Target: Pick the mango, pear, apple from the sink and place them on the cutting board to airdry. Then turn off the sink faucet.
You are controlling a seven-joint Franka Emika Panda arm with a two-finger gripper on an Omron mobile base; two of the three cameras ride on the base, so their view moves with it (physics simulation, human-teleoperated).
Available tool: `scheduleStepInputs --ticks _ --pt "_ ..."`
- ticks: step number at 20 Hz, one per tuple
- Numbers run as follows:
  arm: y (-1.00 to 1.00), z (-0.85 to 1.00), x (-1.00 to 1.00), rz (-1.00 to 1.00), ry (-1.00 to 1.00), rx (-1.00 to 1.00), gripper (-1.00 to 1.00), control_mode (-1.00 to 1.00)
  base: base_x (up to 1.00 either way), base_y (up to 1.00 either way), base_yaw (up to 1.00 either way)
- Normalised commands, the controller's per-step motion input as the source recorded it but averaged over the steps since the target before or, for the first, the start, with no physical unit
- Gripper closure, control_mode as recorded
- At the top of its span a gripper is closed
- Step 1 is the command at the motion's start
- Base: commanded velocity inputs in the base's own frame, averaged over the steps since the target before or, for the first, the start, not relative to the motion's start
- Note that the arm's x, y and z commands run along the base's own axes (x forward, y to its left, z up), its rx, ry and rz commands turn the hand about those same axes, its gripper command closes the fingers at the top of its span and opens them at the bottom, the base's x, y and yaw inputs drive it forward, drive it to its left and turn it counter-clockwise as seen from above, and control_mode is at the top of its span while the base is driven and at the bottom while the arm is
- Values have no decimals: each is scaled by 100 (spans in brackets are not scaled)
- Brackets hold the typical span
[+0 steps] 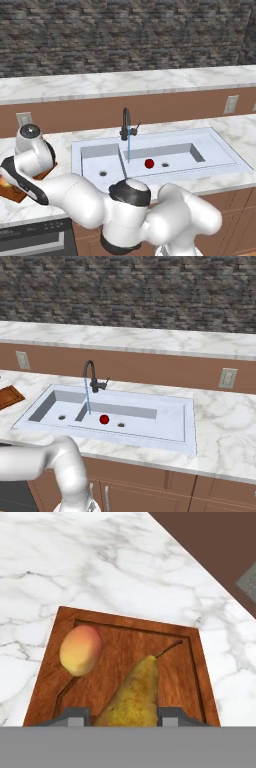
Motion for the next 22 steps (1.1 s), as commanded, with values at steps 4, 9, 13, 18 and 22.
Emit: scheduleStepInputs --ticks 4,9,13,18,22 --pt "11 -20 15 0 0 0 100 -100 0 0 0" --pt "14 -20 9 0 0 0 100 -100 0 0 0" --pt "17 -26 10 0 0 0 100 -100 0 0 0" --pt "12 -24 9 0 0 0 100 -100 0 0 0" --pt "11 -26 12 0 0 0 100 -100 0 0 0"
